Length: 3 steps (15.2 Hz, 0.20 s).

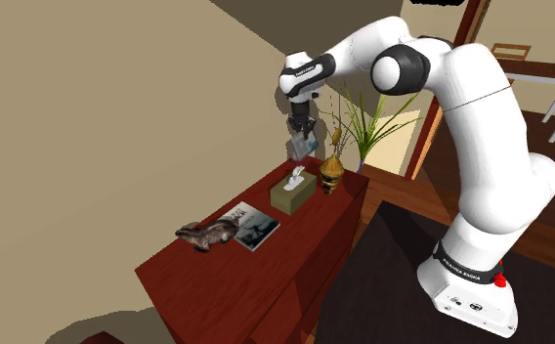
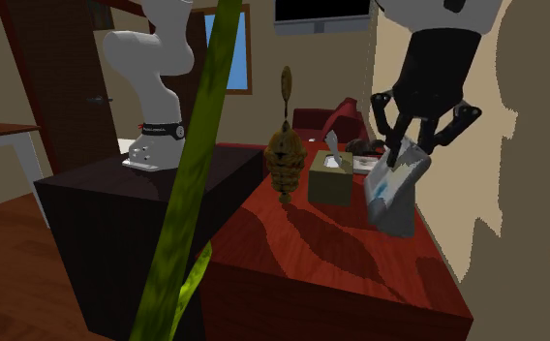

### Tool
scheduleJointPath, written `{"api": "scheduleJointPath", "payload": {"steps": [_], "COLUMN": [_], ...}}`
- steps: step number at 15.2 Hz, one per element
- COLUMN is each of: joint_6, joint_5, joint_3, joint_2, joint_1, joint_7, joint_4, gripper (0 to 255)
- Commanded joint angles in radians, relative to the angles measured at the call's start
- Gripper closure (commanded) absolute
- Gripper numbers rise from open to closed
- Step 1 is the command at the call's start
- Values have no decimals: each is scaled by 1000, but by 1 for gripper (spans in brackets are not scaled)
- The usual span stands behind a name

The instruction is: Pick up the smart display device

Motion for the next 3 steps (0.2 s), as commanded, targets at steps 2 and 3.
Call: {"api": "scheduleJointPath", "payload": {"steps": [2, 3], "joint_6": [-17, -17], "joint_5": [-1, -1], "joint_3": [-1, -1], "joint_2": [-20, -20], "joint_1": [0, 0], "joint_7": [-2, -2], "joint_4": [-2, -2], "gripper": [255, 255]}}
